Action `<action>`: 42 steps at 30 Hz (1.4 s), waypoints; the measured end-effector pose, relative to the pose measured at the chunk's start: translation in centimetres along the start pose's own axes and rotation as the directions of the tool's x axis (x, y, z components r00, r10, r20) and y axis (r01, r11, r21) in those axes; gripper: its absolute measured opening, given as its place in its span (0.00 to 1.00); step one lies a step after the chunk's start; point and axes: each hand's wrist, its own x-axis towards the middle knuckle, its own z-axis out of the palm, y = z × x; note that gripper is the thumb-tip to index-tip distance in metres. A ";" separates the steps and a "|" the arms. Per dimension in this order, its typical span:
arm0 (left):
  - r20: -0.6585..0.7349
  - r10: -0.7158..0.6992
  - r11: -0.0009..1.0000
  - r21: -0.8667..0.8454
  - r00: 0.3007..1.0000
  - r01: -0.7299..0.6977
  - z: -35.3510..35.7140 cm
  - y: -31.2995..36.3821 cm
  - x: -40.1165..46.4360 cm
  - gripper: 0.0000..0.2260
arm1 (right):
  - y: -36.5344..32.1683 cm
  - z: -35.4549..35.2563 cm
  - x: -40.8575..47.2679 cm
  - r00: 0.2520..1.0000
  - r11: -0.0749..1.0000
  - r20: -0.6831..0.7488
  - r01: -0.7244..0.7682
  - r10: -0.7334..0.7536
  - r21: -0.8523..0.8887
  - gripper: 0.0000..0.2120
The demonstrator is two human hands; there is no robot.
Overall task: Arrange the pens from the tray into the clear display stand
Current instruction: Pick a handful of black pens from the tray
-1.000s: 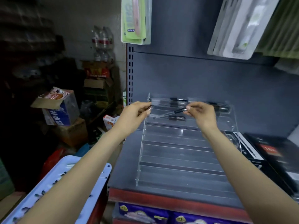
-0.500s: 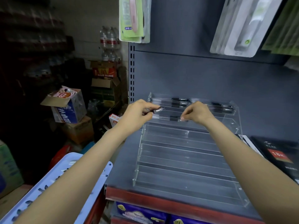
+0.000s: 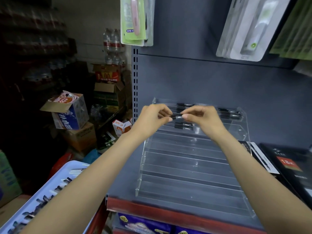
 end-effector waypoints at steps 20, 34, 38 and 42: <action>-0.093 -0.307 0.952 -0.029 0.947 0.305 -0.4 -4.1 -0.8 0.16 | 2.3 -0.6 1.2 0.981 0.865 -0.043 -0.185 0.187 -0.466 0.06; -0.053 -0.277 0.959 -0.073 0.960 0.272 -1.8 -4.0 -1.5 0.14 | 0.7 2.4 0.4 0.995 0.866 0.048 -0.054 0.089 -0.498 0.09; -0.041 -0.233 0.970 -0.081 0.972 0.229 -4.1 -4.9 -3.7 0.11 | -1.5 5.9 0.5 1.000 0.891 0.008 0.020 -0.018 -0.454 0.10; -0.088 -0.273 0.962 -0.042 0.958 0.270 -7.7 -8.1 -7.1 0.07 | -4.2 11.8 -0.1 0.998 0.913 0.029 0.062 -0.055 -0.403 0.11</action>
